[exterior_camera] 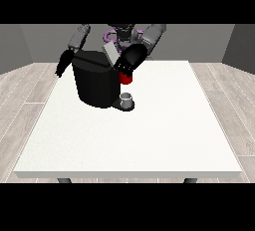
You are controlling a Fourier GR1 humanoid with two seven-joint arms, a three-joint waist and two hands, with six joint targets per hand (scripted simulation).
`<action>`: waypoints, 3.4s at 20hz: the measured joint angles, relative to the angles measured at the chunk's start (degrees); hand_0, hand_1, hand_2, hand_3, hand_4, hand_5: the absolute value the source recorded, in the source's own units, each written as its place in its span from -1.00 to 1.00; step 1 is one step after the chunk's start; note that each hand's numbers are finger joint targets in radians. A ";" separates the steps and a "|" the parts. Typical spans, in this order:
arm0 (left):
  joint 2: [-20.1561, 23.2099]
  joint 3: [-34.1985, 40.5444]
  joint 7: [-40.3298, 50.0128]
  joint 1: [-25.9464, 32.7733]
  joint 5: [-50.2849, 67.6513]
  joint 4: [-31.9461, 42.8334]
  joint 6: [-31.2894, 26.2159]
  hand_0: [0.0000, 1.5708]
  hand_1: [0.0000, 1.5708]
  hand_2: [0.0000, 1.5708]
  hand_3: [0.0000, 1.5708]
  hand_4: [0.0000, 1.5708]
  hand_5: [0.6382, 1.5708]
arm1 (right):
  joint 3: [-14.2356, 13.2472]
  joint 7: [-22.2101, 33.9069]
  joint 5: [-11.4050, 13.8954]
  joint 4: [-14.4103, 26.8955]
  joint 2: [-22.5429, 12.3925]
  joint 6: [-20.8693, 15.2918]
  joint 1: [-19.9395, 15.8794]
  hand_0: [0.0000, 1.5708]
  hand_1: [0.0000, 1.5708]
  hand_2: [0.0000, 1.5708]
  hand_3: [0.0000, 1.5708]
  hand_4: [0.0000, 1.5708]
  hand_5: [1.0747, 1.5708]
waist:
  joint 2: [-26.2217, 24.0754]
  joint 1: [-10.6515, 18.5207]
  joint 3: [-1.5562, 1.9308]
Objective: Insert the coffee pod into the coffee machine and close the lid
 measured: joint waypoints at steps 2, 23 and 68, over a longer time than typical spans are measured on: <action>0.78 0.17 -0.93 0.05 -0.37 0.21 1.09 0.46 0.46 0.42 0.07 -1.00 1.00 | 0.37 0.80 0.25 -1.00 -0.14 0.15 -0.48 -1.00 -1.00 -1.00 -1.00 -0.79 1.00 | 0.41 -0.51 0.01; 2.33 -1.49 -4.50 0.07 -4.44 1.14 4.93 -1.00 -1.00 -0.62 -0.75 -1.00 1.00 | 0.04 0.37 0.20 -0.20 0.49 -0.40 -0.27 -1.00 -1.00 -1.00 -1.00 -1.00 1.00 | 0.22 0.81 0.17; -27.62 6.96 -2.09 45.99 34.37 -12.75 -1.73 -1.00 -1.00 -1.00 -1.00 -0.51 1.00 | -8.36 2.89 -12.16 6.21 -6.26 11.96 4.93 -1.00 -1.00 -1.00 -1.00 -0.84 1.00 | -32.43 30.69 -0.01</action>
